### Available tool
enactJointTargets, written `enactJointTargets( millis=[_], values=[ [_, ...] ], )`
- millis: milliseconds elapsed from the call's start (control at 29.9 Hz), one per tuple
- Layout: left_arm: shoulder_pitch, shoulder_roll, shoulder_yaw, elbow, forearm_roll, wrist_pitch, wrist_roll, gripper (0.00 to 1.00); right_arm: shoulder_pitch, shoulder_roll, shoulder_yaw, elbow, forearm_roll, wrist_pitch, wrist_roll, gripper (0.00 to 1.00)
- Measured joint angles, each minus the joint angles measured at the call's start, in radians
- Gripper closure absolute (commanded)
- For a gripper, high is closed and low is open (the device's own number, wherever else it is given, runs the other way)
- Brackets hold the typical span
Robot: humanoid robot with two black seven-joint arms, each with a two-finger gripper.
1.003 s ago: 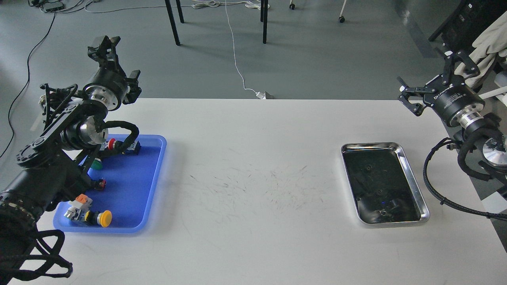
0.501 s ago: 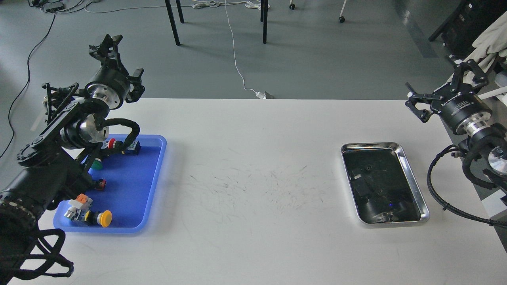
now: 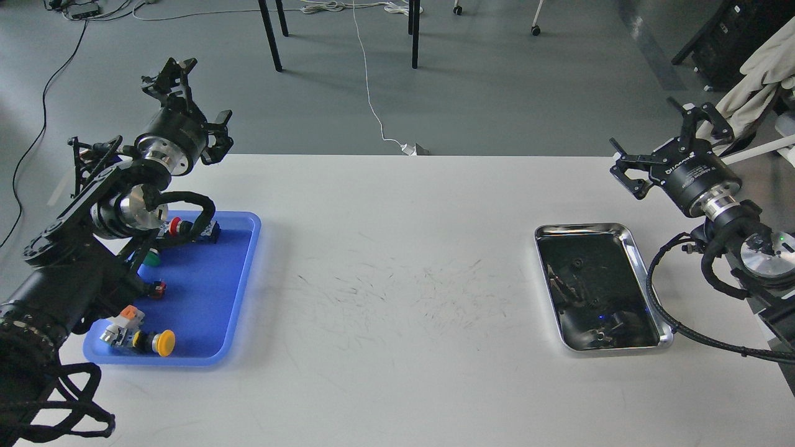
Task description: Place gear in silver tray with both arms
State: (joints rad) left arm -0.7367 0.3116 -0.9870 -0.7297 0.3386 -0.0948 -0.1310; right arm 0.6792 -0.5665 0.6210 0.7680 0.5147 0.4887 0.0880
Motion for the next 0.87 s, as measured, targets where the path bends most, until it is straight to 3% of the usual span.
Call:
enactJointTargets(
  millis=[334,568,869],
  values=[
    [-0.001,-0.008,0.002,-0.001,-0.018,0.001,-0.002,0.02,-0.021,-0.014,0.007,-0.001,0.029,0.000,-0.002,0.01],
    [-0.001,-0.009,0.002,-0.004,-0.017,0.006,-0.047,0.02,-0.025,-0.012,0.008,-0.005,0.022,0.000,0.005,0.01],
    [-0.001,-0.009,0.004,-0.004,-0.017,0.008,-0.054,0.02,-0.023,-0.003,0.012,0.002,0.019,0.000,0.007,0.01]
  ],
)
